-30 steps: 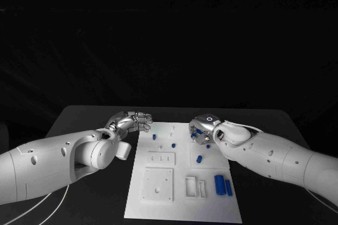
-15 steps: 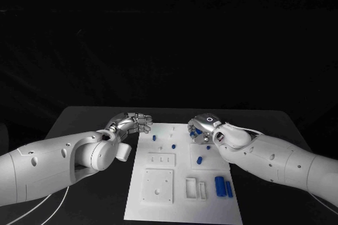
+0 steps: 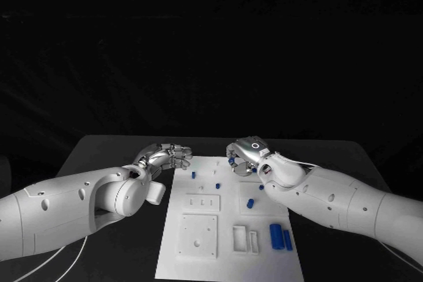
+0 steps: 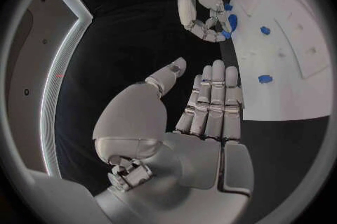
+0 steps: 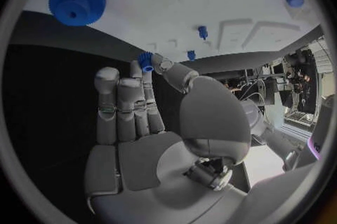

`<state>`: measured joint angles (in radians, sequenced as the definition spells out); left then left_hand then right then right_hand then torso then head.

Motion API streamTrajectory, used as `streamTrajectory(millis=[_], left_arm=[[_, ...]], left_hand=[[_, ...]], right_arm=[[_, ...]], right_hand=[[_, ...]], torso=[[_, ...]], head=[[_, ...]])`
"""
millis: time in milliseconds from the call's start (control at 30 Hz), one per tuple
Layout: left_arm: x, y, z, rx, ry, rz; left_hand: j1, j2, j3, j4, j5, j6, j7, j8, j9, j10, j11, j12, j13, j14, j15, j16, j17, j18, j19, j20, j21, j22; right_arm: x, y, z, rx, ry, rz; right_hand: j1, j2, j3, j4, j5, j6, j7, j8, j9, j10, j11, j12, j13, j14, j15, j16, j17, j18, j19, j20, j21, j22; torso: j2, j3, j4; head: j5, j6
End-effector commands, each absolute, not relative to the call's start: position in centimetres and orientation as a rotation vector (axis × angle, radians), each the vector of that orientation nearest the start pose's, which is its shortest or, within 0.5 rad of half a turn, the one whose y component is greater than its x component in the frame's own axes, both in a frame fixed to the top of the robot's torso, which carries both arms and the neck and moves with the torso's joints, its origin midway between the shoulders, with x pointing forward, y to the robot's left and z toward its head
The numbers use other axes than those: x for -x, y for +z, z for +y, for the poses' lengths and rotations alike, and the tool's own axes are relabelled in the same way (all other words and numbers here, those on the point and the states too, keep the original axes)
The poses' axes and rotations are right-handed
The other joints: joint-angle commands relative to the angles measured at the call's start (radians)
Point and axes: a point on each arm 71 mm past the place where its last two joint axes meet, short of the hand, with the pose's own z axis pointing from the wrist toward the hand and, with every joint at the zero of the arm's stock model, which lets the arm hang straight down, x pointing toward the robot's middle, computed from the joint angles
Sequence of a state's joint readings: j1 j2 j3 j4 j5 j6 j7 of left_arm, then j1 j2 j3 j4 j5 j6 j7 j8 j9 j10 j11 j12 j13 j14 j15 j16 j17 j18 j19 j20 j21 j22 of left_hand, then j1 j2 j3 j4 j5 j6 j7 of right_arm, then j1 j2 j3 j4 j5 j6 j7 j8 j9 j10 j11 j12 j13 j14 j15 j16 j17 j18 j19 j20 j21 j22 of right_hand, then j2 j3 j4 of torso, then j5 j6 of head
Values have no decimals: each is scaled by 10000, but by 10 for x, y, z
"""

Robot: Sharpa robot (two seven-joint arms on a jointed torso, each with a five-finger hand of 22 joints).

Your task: Assemble the parts on the task board

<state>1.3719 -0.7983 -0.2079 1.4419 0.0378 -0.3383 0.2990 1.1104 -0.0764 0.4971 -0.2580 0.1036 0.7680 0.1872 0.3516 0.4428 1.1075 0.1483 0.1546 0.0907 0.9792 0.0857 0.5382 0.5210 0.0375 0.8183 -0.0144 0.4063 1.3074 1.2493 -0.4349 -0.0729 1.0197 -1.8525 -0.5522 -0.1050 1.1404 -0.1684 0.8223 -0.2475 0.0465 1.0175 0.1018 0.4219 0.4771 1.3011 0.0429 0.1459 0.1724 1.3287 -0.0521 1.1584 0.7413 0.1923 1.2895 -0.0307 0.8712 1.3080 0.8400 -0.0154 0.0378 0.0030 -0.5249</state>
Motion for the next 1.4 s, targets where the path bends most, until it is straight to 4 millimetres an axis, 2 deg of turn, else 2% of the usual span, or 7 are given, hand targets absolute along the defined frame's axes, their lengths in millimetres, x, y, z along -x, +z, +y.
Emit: streamTrajectory(millis=[33,167,300,567,967,1033,1400], left_arm=[[-515,-164,214,10949,-14030,15060],[-516,-164,210,10907,-14104,15093],[-516,-164,208,10881,-14131,15094],[-515,-163,207,10857,-14168,15036],[-514,-157,205,10821,-14329,14959],[-514,-156,204,10812,-14347,14940],[-514,-153,202,10759,-14430,14931]], left_hand=[[-70,-32,39,43,-43,6,30,-40,-16,-64,-19,-65,-4,24,-43,25,16,196,-1,-47,55,230],[-69,-25,43,43,-42,9,27,-37,-16,-63,-19,-65,-3,25,-43,25,18,196,-1,-47,58,230],[-69,-23,45,43,-42,11,26,-35,-17,-64,-19,-64,-2,24,-43,25,19,196,-2,-47,60,230],[-61,-12,56,37,-39,16,24,-30,-19,-60,-21,-62,0,27,-45,26,24,198,-3,-48,67,229],[-53,-18,62,26,-39,20,22,-24,-21,-56,-23,-59,3,29,-46,26,29,199,-5,-49,74,229],[-52,-19,63,24,-39,20,21,-24,-21,-55,-23,-58,4,29,-46,26,29,199,-6,-49,75,229],[-46,-24,69,15,-38,24,18,-19,-23,-51,-25,-56,6,29,-47,26,33,200,-7,-49,81,229]], right_arm=[[-564,-169,-115,4684,3999,12246],[-566,-170,-106,4745,4043,12250],[-568,-170,-100,4774,4032,12256],[-573,-172,-95,4784,3873,12322],[-576,-173,-87,4828,3803,12377],[-576,-173,-85,4825,3810,12372],[-576,-174,-82,4848,3782,12472]], right_hand=[[69,-13,60,-8,24,77,1,25,21,303,-87,65,858,-172,-255,65,-18,695,143,-205,71,220],[71,-16,63,-1,24,79,1,21,25,297,-87,62,872,-173,-255,66,-22,695,144,-208,78,218],[72,-21,67,6,24,79,2,17,27,293,-87,59,884,-175,-255,67,-25,695,145,-211,83,216],[85,-35,86,20,24,76,3,3,36,273,-85,45,916,-179,-254,68,-36,695,148,-221,96,210],[84,-47,91,30,23,76,4,-5,42,265,-83,38,940,-181,-253,71,-43,695,150,-226,105,207],[83,-49,91,32,23,76,5,-6,43,264,-83,37,943,-181,-252,71,-44,695,150,-227,106,207],[82,-55,95,37,24,75,5,-13,47,257,-82,31,960,-182,-251,73,-49,695,149,-229,111,205]], torso=[[15,4,22],[22,-20,27],[22,-14,19],[60,-41,43],[194,-148,168],[231,-165,187],[304,-201,221]], head=[[0,23],[-16,40],[5,31],[33,50],[-54,120],[-77,185],[-43,196]])
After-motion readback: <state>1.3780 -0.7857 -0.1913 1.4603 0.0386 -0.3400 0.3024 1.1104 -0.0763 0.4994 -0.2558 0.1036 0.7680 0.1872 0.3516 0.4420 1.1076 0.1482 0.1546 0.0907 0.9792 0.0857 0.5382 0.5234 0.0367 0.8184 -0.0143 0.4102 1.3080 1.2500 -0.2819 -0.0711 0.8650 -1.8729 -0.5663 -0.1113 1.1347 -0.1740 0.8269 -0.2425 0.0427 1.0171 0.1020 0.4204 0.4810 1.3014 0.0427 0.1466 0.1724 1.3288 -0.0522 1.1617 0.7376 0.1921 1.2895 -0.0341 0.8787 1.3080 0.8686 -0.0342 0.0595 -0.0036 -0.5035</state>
